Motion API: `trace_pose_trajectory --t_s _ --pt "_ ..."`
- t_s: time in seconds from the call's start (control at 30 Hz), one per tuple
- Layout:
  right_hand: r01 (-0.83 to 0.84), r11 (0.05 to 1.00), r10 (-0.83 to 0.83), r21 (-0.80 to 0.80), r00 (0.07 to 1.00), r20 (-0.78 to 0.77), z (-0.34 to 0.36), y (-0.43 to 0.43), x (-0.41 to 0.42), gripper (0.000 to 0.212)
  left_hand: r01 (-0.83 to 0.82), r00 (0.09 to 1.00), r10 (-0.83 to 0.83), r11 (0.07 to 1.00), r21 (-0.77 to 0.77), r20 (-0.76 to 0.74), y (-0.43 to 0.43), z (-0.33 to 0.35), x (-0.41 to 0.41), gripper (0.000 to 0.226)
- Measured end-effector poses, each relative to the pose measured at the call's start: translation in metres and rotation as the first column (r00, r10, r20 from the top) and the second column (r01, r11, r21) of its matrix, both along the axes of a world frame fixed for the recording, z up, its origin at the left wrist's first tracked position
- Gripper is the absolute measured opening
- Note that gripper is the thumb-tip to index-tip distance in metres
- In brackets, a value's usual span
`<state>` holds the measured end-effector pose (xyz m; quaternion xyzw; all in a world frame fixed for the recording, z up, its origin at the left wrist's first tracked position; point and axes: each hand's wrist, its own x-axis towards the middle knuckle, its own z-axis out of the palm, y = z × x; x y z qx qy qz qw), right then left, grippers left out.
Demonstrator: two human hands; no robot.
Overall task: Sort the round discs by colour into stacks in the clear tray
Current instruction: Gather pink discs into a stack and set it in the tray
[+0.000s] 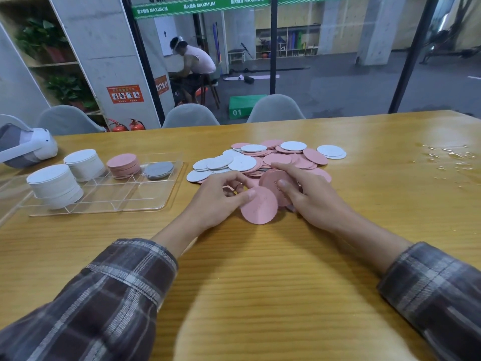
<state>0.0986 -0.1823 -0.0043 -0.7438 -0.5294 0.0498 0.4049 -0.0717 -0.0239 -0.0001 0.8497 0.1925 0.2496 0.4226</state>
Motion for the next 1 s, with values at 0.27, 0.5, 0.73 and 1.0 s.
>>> trace_pose_trajectory --t_s 0.27,0.5,0.73,1.0 --pt "-0.04 0.999 0.042 0.014 0.99 -0.132 0.002 0.001 -0.005 0.036 -0.068 0.998 0.067 0.995 -0.069 -0.005 -0.014 -0.002 0.007 0.013" --pt "-0.068 0.997 0.068 -0.024 0.997 -0.027 0.0 -0.001 -0.003 0.047 -0.085 0.996 0.084 0.996 -0.008 -0.034 -0.017 -0.001 0.006 0.016" --pt "-0.003 1.0 0.003 -0.013 1.0 -0.02 0.003 -0.004 -0.004 0.046 -0.255 0.945 0.319 0.858 0.446 -0.073 0.016 -0.006 -0.006 0.015" --pt "0.017 1.0 -0.018 -0.009 1.0 -0.02 0.004 -0.004 -0.004 0.044 -0.2 0.921 0.347 0.812 0.549 -0.177 0.01 0.001 -0.009 0.021"
